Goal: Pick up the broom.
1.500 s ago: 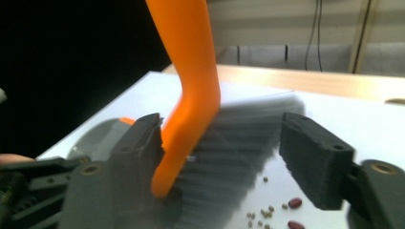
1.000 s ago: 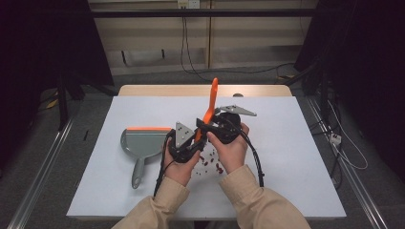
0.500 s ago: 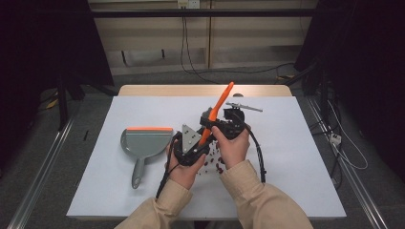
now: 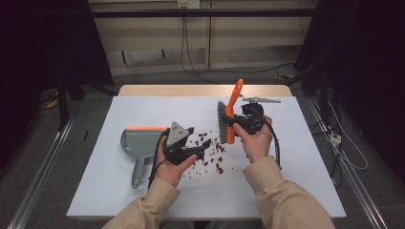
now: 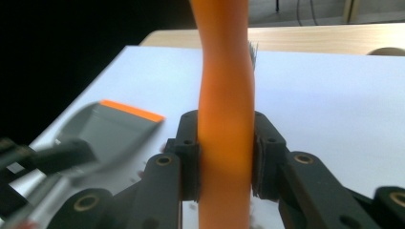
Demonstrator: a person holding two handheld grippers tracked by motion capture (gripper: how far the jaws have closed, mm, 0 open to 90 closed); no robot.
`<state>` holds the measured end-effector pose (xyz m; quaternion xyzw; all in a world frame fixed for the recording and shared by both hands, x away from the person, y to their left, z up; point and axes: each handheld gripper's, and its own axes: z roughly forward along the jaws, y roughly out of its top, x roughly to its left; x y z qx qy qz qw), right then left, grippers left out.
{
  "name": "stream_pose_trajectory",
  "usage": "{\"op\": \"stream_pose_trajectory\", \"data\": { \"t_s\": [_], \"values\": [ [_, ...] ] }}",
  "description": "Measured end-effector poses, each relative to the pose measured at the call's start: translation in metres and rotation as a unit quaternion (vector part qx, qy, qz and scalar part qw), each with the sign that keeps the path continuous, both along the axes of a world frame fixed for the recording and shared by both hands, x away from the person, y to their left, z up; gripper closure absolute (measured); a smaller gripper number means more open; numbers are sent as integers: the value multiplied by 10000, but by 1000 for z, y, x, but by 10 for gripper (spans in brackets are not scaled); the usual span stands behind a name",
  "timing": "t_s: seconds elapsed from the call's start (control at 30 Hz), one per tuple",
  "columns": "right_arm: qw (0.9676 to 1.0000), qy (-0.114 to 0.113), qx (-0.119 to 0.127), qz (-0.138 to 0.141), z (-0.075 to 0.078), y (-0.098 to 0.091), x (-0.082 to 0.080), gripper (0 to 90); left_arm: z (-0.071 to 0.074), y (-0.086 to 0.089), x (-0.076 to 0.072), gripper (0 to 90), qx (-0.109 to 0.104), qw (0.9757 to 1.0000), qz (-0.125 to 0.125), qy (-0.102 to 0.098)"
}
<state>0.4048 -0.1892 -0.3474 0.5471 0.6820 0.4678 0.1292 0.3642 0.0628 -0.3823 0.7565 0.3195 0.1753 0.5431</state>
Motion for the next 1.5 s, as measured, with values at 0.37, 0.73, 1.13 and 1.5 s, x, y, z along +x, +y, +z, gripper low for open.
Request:
{"op": "stream_pose_trajectory", "data": {
  "t_s": [0.37,0.73,1.13,1.5],
  "values": [
    [9932,557,-979,285,-5,-41,-4,695,10,35,0,152,141,9998,-125,-73],
    [9830,1198,-1361,302,-26,-55,4,695,8,75,4,144,199,9998,7,-40],
    [9831,1055,-1465,293,-60,-38,25,701,-8,98,9,140,203,9994,274,110],
    [9880,743,-1331,264,-54,-48,8,590,-13,103,9,140,164,9993,264,187]
  ]
}}
